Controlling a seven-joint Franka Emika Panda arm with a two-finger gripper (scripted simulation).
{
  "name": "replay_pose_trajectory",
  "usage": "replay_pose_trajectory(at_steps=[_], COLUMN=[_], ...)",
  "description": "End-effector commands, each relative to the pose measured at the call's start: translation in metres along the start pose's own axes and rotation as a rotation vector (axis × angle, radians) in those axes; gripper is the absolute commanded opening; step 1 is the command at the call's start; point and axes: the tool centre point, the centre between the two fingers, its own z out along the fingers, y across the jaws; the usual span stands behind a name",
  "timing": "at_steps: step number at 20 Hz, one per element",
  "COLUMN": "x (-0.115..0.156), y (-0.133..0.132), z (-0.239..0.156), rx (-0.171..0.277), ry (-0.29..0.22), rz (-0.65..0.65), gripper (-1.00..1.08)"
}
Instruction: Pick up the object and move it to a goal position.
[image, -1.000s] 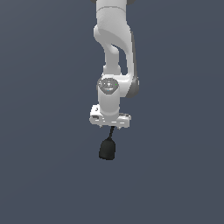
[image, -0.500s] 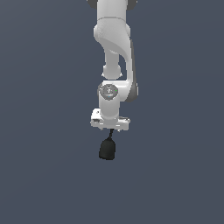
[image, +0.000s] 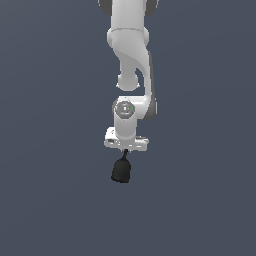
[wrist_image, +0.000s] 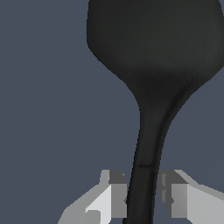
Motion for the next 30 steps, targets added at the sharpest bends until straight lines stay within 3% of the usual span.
replay_pose_trajectory(at_steps=[1,12,24,30], x=[0.000,-0.003,-0.041,-0.049], y=[0.001,-0.006,-0.079,-0.096], z=[0.000,-0.001,-0.009,-0.011], rx=[-0.001,0.000,0.000,0.000], ry=[0.000,0.000,0.001,0.001], rz=[0.002,0.000,0.002,0.002], gripper=[-1.00,-1.00,-1.00,-1.00])
